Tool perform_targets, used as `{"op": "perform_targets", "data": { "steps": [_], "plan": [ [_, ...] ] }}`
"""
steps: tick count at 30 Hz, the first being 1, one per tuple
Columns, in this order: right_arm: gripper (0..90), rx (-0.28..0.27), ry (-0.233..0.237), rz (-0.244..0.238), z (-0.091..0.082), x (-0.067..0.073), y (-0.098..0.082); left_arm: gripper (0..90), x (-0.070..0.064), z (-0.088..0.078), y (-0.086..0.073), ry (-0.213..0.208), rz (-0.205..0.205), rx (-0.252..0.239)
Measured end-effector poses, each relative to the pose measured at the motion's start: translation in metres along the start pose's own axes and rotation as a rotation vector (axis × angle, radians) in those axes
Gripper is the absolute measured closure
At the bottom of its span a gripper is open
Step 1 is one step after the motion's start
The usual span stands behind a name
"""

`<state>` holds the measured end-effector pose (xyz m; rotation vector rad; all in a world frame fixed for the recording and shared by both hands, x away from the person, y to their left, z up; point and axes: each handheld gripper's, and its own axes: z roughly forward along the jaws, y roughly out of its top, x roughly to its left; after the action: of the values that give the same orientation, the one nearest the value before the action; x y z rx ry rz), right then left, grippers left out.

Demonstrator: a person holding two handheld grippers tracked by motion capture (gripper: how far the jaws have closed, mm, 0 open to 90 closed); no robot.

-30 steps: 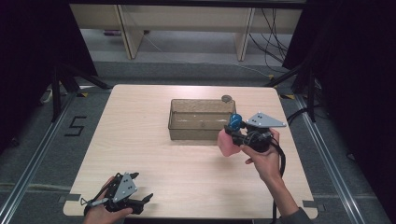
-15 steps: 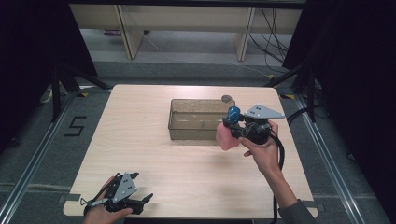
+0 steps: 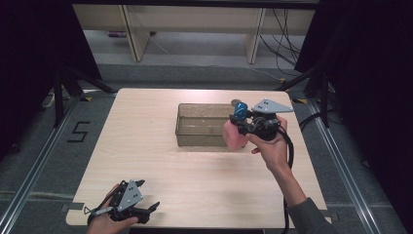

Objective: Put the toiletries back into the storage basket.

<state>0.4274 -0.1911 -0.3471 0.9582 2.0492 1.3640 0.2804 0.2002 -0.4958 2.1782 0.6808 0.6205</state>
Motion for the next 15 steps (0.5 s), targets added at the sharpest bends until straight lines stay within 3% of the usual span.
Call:
{"op": "perform_targets", "data": {
  "steps": [5, 10, 11, 13, 14, 15],
  "plan": [
    [53.8, -0.004, -0.020, -0.012, 0.004, -0.003, 0.005, 14.9, 0.000, 0.000, 0.000, -0.003, 0.001, 0.002],
    [53.8, -0.007, -0.012, 0.017, 0.009, -0.006, 0.009, 14.8, 0.001, 0.000, 0.000, 0.001, 0.006, 0.006],
    [53.8, -0.005, -0.028, 0.002, 0.010, -0.007, 0.010, 14.8, 0.001, 0.000, 0.000, 0.001, 0.006, 0.006],
    [53.8, -0.008, -0.025, 0.032, 0.013, -0.008, 0.011, 14.8, 0.001, 0.000, 0.000, -0.004, -0.004, 0.003],
    [53.8, -0.011, -0.028, 0.024, 0.015, -0.010, 0.012, 14.8, 0.001, 0.000, 0.000, -0.008, -0.001, 0.005],
    [53.8, 0.000, -0.023, 0.054, 0.016, -0.010, 0.012, 14.8, 0.000, 0.000, 0.000, -0.006, -0.005, 0.002]
  ]
}}
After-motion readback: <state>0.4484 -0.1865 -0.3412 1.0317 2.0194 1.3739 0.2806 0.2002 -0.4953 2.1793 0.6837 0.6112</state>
